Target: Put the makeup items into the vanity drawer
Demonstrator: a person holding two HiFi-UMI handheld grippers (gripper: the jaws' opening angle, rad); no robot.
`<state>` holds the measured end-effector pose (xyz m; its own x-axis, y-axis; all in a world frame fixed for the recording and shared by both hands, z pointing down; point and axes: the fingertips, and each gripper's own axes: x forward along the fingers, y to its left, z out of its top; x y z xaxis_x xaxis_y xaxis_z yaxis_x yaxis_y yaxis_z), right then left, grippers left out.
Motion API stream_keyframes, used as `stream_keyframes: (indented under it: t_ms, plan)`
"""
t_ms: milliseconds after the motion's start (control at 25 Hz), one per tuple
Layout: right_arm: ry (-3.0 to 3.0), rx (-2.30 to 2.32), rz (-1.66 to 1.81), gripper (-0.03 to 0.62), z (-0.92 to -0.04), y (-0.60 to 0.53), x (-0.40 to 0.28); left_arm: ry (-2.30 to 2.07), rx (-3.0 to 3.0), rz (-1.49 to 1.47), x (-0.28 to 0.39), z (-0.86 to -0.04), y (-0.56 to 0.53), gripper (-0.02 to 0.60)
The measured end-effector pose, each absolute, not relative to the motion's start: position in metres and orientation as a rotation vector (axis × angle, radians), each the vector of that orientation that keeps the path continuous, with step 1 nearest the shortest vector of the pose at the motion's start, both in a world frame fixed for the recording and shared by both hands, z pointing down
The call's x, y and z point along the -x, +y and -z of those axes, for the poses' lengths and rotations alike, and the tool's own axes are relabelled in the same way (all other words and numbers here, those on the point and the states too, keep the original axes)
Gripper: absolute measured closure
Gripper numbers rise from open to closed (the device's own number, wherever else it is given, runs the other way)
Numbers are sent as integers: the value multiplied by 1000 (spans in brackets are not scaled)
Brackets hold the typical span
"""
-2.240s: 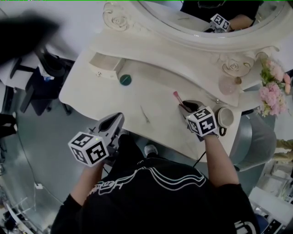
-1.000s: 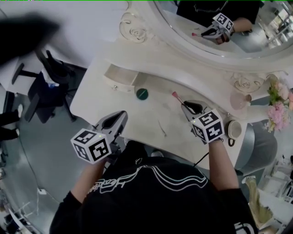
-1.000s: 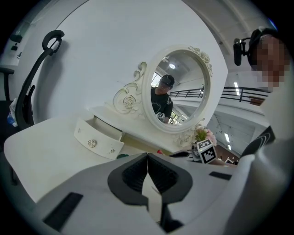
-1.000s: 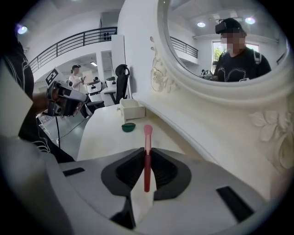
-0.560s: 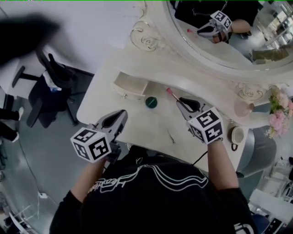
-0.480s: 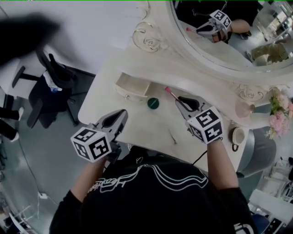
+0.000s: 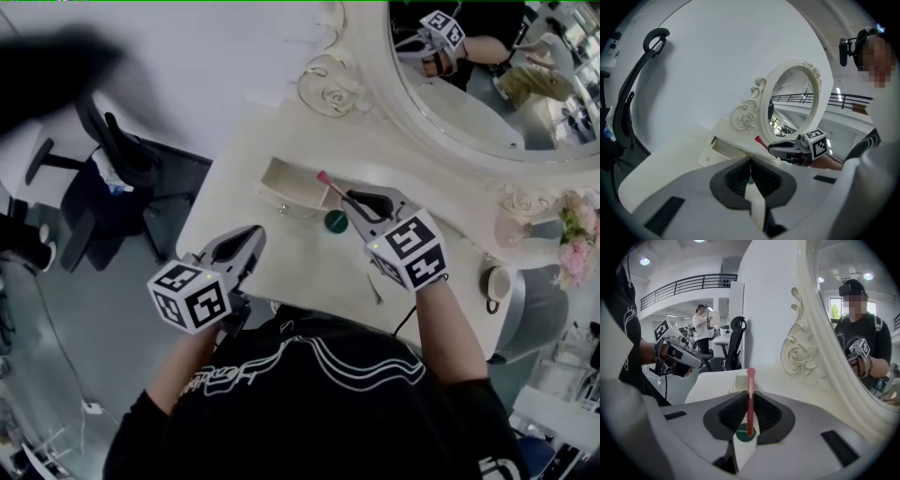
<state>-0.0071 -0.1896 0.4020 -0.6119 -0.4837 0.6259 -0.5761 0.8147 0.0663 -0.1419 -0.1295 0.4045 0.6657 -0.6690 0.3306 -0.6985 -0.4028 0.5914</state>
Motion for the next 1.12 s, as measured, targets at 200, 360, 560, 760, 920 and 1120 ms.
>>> stream_keyframes:
  t_ms: [200,360,560,760,920,1120]
  plan:
    - [-2353,-746,-191,530,-412,-198,38,-1051,-2149,-48,161,-411,-133,560]
    - [-2336,-715,-217,530,-427,-207,58,-1051,-2140,-50,175,-415,-137,558]
    - [-2297,-693,-266,530,-452,-217,74,-1056,-2137,-54,193,-419,-141,558]
    - [-2254,-671,-314,530,-476,-224,83,-1060,-2115,-57,206,-426,-145,558]
    - [-2231,-658,-338,530,-489,-228,90,-1055,-2110,-58,213,-431,-148,560]
    - [-2252,-663,-410,528,-492,-234,95,-1049,-2106,-58,220,-436,-154,558]
